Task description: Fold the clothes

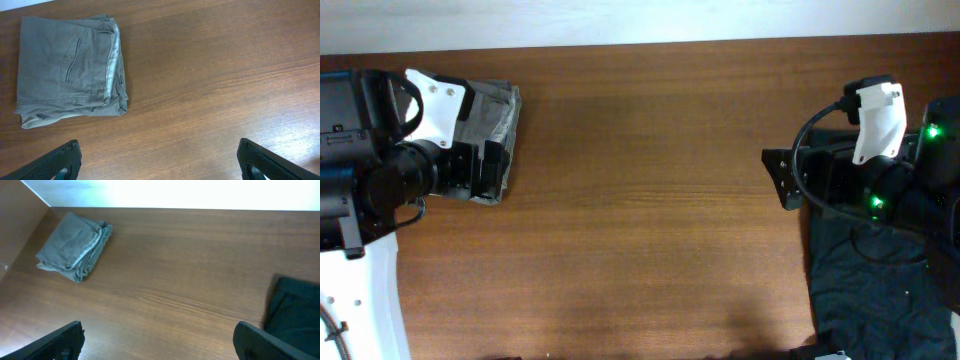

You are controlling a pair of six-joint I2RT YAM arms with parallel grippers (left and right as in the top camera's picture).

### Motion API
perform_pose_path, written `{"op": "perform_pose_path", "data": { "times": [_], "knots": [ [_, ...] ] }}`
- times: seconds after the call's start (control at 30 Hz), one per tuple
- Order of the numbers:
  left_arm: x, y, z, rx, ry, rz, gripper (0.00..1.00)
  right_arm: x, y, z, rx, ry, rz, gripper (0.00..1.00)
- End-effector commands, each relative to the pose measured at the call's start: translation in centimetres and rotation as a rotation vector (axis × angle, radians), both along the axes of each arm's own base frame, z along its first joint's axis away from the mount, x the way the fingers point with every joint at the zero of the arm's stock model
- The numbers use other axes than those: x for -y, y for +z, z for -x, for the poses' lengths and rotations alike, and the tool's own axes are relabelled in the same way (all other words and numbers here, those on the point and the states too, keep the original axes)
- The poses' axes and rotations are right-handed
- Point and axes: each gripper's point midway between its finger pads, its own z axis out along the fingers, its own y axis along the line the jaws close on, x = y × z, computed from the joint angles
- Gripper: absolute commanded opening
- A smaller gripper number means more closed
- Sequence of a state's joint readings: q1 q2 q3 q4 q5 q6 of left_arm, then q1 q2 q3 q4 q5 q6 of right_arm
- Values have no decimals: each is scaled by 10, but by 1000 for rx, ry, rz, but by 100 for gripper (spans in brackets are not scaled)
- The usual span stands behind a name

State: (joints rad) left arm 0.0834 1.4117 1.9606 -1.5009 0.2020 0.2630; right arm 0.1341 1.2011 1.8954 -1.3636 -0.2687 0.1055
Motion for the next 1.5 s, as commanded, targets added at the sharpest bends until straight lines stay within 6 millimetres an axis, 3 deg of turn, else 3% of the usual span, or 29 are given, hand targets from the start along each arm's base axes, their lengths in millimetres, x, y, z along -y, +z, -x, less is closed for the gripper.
{"op": "perform_pose_path", "data": {
  "times": [0.0, 0.13, 0.2, 0.27, 0.33, 0.4, 0.47, 0.53, 0.6, 0.7, 0.87, 1.0, 1.47],
  "knots": [
    [0, 1, 2, 5, -9, -13, 99, 10, -4, -4, -8, -46, 38, 99],
    [0, 1, 2, 5, -9, -13, 99, 28, -5, -10, 7, -133, 106, 99],
    [0, 1, 2, 5, -9, -13, 99, 46, 14, -31, 120, -235, 153, 99],
    [0, 1, 2, 5, -9, -13, 99, 47, 49, -51, 355, -249, 150, 99],
    [0, 1, 2, 5, -9, -13, 99, 47, 51, -56, 489, -248, 146, 99],
    [0, 1, 2, 5, -9, -13, 99, 47, 17, -55, 524, -231, 183, 99],
    [0, 1, 2, 5, -9, -13, 99, 51, -53, -44, 443, -208, 241, 99],
    [0, 1, 2, 5, -9, -13, 99, 61, -107, -26, 371, -225, 260, 99],
    [0, 1, 2, 5, -9, -13, 99, 73, -143, -8, 351, -260, 270, 99],
    [0, 1, 2, 5, -9, -13, 99, 79, -174, 6, 417, -287, 254, 99],
    [0, 1, 2, 5, -9, -13, 99, 66, -233, 12, 549, -236, 196, 99],
    [0, 1, 2, 5, -9, -13, 99, 64, -258, 11, 589, -268, 106, 99],
    [0, 1, 2, 5, -9, -13, 99, 64, -256, 8, 620, -273, 100, 99]
  ]
}}
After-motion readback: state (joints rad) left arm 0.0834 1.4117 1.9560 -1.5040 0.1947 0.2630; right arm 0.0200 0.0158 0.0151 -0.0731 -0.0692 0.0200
